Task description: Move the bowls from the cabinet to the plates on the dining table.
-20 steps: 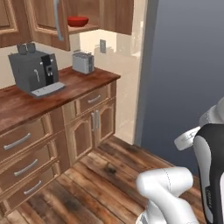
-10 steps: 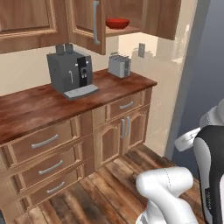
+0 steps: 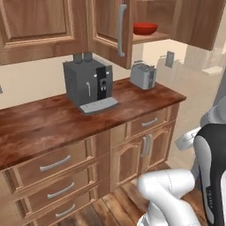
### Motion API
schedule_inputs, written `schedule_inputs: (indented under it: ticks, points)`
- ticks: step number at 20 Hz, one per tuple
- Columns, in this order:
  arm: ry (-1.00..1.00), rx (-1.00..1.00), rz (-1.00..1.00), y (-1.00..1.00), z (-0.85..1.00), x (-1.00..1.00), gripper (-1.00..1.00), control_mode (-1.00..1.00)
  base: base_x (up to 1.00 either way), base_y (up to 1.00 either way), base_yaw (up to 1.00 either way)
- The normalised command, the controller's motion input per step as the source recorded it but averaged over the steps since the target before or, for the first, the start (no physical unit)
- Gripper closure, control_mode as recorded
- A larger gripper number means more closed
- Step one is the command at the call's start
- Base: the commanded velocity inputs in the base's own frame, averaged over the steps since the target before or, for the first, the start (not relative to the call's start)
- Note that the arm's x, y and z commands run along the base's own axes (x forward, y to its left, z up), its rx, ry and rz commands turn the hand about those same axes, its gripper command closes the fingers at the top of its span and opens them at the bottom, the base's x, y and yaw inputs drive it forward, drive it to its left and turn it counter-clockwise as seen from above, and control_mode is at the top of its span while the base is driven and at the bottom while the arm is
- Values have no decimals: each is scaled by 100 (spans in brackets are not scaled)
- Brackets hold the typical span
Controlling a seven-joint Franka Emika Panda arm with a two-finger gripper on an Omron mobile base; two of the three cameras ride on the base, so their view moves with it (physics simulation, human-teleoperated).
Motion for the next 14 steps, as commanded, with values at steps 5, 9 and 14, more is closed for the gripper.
schedule_inputs:
  ticks: [5,9,14]
  points:
    - [0,0,0,0,0,0,-100,100,38,-57,4]
    - [0,0,0,0,0,0,-100,100,54,-59,2]
    - [0,0,0,0,0,0,-100,100,62,-34,2]
